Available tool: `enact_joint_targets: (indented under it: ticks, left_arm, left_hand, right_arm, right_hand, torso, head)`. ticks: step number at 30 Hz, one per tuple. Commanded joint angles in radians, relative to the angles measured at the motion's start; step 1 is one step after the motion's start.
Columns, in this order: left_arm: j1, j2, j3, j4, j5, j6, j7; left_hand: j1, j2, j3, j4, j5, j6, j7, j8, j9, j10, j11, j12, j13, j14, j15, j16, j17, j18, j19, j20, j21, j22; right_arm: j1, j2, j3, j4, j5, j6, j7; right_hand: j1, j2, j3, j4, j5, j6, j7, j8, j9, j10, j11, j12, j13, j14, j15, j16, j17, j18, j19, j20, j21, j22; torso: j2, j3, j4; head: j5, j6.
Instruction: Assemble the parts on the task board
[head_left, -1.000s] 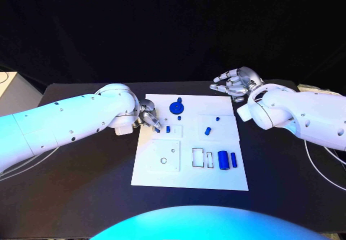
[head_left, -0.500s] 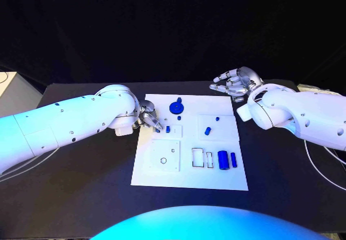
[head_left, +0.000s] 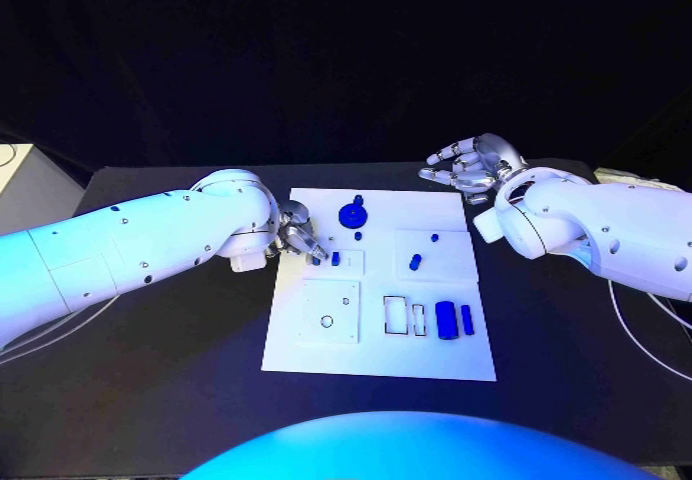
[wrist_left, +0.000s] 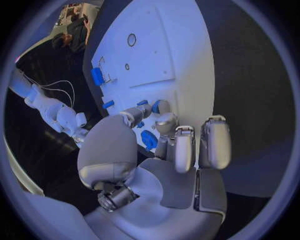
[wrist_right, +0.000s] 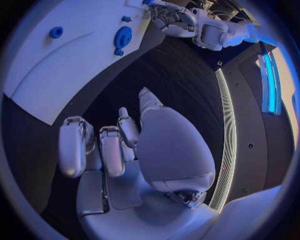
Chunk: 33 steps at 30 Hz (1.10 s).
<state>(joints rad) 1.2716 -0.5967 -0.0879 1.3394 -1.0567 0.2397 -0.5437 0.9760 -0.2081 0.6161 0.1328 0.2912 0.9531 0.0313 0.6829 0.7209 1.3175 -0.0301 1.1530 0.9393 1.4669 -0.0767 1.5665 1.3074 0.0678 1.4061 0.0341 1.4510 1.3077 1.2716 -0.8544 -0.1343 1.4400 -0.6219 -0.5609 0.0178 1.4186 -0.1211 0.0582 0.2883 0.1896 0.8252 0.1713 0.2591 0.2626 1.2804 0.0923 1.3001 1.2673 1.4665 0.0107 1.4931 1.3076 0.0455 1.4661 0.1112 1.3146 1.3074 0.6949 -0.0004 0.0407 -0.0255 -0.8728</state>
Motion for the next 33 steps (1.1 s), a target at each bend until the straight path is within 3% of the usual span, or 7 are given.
enact_joint_targets:
  ticks: [1,7,14,16,25,29,33]
  left_arm:
    - [0.000,0.002,0.000,0.000,0.007,-0.003,0.002]
    - [-0.001,-0.004,0.000,0.003,0.002,-0.008,0.002]
    - [-0.001,-0.021,0.003,0.022,0.000,-0.023,-0.001]
    - [-0.001,-0.027,0.005,0.028,-0.001,-0.028,-0.003]
    - [0.000,-0.047,0.015,0.056,0.012,-0.072,0.016]
    - [0.000,-0.057,0.023,0.069,0.058,-0.119,0.051]
    - [0.000,-0.072,0.035,0.084,0.122,-0.215,0.129]
  left_hand:
    - [-0.015,-0.002,-0.029,0.015,-0.006,0.005,0.005,-0.006,-0.003,-0.005,-0.001,0.001,0.001,0.104,-0.006,0.004,0.263,-0.011,0.005,-0.003,-0.008,0.029]
    - [-0.014,-0.020,-0.111,0.057,-0.007,0.004,0.007,-0.006,-0.010,-0.010,0.001,-0.005,-0.004,0.104,-0.005,0.004,0.263,-0.010,0.004,-0.003,-0.010,0.027]
    - [-0.014,-0.019,-0.161,0.104,-0.017,0.003,0.008,-0.005,-0.014,-0.012,0.002,-0.007,-0.006,0.104,-0.004,0.004,0.263,-0.010,0.005,-0.002,-0.010,0.028]
    - [-0.003,-0.012,-0.192,0.139,-0.057,0.004,0.006,-0.002,-0.015,-0.011,0.000,-0.006,-0.007,0.104,-0.005,0.004,0.263,-0.011,0.008,-0.002,-0.008,0.032]
    - [0.028,0.007,-0.204,0.152,-0.059,-0.003,0.007,0.000,-0.017,-0.021,0.001,-0.019,-0.024,0.104,-0.005,0.004,0.263,-0.008,0.000,-0.003,-0.015,0.021]
    - [0.051,0.011,-0.214,0.153,-0.053,-0.025,0.016,-0.005,-0.019,-0.053,0.008,-0.050,-0.066,0.098,0.000,-0.006,0.246,0.000,-0.027,0.001,-0.038,-0.016]
    - [0.078,0.015,-0.237,0.156,-0.050,-0.084,0.042,-0.017,-0.021,-0.158,0.032,-0.143,-0.191,0.068,0.020,-0.054,0.173,0.018,-0.086,0.016,-0.088,-0.092]
  right_arm:
    - [-0.001,0.000,0.000,0.000,-0.005,0.013,0.012]
    - [-0.001,0.000,0.000,0.000,-0.005,0.013,0.013]
    - [-0.002,0.000,0.000,-0.001,-0.005,0.014,0.013]
    - [-0.002,0.000,0.000,-0.001,-0.005,0.014,0.013]
    - [-0.003,0.000,0.000,-0.001,-0.005,0.015,0.013]
    - [-0.004,0.000,0.000,-0.002,-0.005,0.015,0.013]
    - [-0.004,0.000,0.000,-0.003,-0.004,0.015,0.014]
  right_hand:
    - [-0.010,0.001,0.005,0.001,0.005,-0.008,0.001,0.004,0.002,0.000,-0.005,-0.006,-0.001,0.064,-0.004,-0.006,0.118,0.011,0.011,-0.004,-0.003,0.095]
    - [-0.010,0.001,0.005,0.001,0.005,-0.008,0.001,0.004,0.002,0.000,-0.005,-0.006,-0.001,0.064,-0.004,-0.006,0.118,0.011,0.011,-0.004,-0.003,0.095]
    - [-0.010,0.001,0.005,0.001,0.005,-0.008,0.001,0.004,0.002,0.000,-0.005,-0.006,-0.001,0.064,-0.004,-0.006,0.118,0.011,0.011,-0.004,-0.003,0.095]
    - [-0.011,0.001,0.004,0.001,0.004,-0.009,0.001,0.004,0.001,0.000,-0.005,-0.006,-0.001,0.064,-0.004,-0.006,0.119,0.011,0.011,-0.004,-0.003,0.095]
    - [-0.012,0.001,0.004,0.001,0.004,-0.009,0.001,0.004,0.001,0.000,-0.005,-0.006,-0.002,0.064,-0.004,-0.006,0.120,0.012,0.010,-0.004,-0.006,0.093]
    - [-0.012,0.001,0.004,0.001,0.004,-0.009,0.001,0.004,0.001,0.000,-0.005,-0.006,-0.002,0.064,-0.004,-0.006,0.120,0.012,0.010,-0.004,-0.006,0.093]
    - [-0.012,0.001,0.004,0.001,0.004,-0.009,0.001,0.004,0.001,0.000,-0.005,-0.006,-0.002,0.064,-0.004,-0.006,0.120,0.012,0.010,-0.004,-0.006,0.093]
  torso:
    - [0.000,0.0001,0.0000]
    - [0.000,0.0000,0.0001]
    - [0.000,-0.0004,-0.0002]
    - [0.000,0.0003,-0.0001]
    - [0.000,-0.0010,0.0010]
    - [0.000,-0.0004,0.0010]
    - [0.000,0.0004,0.0003]
  head:
    - [-0.001,0.000]
    - [-0.003,0.000]
    - [-0.004,0.000]
    - [-0.004,0.000]
    - [-0.006,0.000]
    - [-0.008,0.000]
    - [-0.010,0.000]
